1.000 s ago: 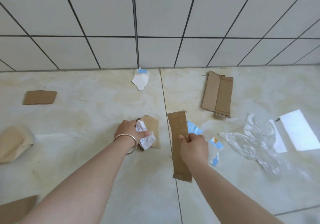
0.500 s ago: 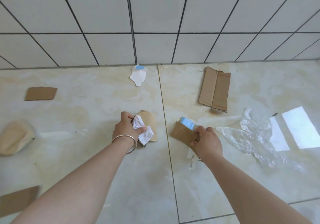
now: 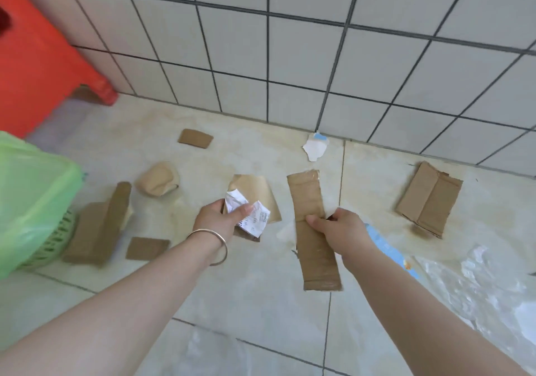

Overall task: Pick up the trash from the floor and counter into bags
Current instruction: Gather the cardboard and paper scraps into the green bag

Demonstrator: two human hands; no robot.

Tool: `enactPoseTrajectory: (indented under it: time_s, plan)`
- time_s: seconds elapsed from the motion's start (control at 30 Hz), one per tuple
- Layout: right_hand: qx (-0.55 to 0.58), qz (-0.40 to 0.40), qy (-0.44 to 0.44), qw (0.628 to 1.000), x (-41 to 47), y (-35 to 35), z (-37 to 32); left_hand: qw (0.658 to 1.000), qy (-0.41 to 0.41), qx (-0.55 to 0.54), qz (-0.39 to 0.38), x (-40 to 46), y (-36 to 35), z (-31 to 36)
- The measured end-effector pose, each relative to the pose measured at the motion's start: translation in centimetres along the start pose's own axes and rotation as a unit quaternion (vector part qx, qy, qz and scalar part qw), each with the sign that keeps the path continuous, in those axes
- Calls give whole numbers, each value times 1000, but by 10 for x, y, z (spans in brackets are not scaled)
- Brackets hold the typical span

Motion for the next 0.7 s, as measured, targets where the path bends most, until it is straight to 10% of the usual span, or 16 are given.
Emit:
enactPoseTrajectory:
  time_s: [0.7]
  plan:
    - [-184, -202, 291, 917, -331, -422, -125, 902, -4, -39, 429, -265, 469, -56]
Point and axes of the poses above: each hand's wrist, its own x-axis towards the middle knuckle, its own y-axis out of the back of the hand, z = x × y, the point moved 9 cm from there along x, towards the middle knuckle, and after that the axes turned 11 degrees about -y, right-handed, at the moved point
